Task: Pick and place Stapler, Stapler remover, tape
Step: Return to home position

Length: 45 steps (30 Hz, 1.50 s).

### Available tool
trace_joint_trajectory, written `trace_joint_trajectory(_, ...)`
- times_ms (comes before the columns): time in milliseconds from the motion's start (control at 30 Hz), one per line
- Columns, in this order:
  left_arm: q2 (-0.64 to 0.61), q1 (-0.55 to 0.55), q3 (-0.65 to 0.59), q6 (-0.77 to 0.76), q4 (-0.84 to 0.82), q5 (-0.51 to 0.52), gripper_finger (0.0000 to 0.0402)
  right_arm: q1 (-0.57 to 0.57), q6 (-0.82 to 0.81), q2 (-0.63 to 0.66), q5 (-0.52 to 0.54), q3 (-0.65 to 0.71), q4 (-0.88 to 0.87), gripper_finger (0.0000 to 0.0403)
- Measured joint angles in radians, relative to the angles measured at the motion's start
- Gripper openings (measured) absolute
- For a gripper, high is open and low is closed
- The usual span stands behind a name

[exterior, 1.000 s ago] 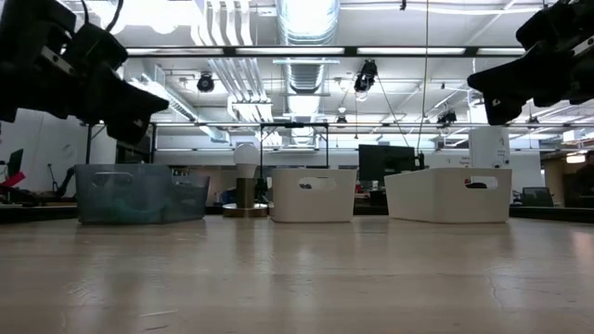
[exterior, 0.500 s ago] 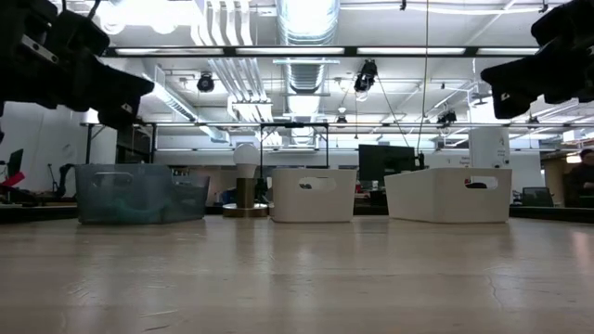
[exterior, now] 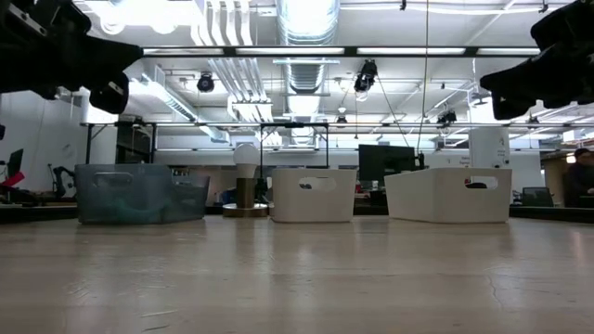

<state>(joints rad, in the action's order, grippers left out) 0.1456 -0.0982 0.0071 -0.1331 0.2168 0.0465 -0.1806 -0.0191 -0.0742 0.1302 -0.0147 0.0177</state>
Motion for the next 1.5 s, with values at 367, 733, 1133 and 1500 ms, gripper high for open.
trace_joint_trajectory(367, 0.0, 0.0, 0.002, -0.002, -0.096, 0.035, 0.0005, 0.0, 0.02, -0.039, 0.0, 0.0, 0.001, 0.0008)
trace_joint_trajectory(733, 0.0, 0.0, 0.002, -0.002, -0.146, 0.034, 0.0005, 0.0, 0.02, -0.039, 0.0, 0.0, 0.001, 0.0009)
trace_joint_trajectory(1133, 0.0, 0.0, 0.003, -0.002, -0.145, 0.034, 0.0005, 0.0, 0.02, -0.039, 0.0, 0.0, 0.001, 0.0009)
trace_joint_trajectory(1500, 0.0, 0.0, 0.003, -0.002, -0.141, 0.033, 0.0005, 0.0, 0.02, -0.039, 0.0, 0.0, 0.001, 0.0009)
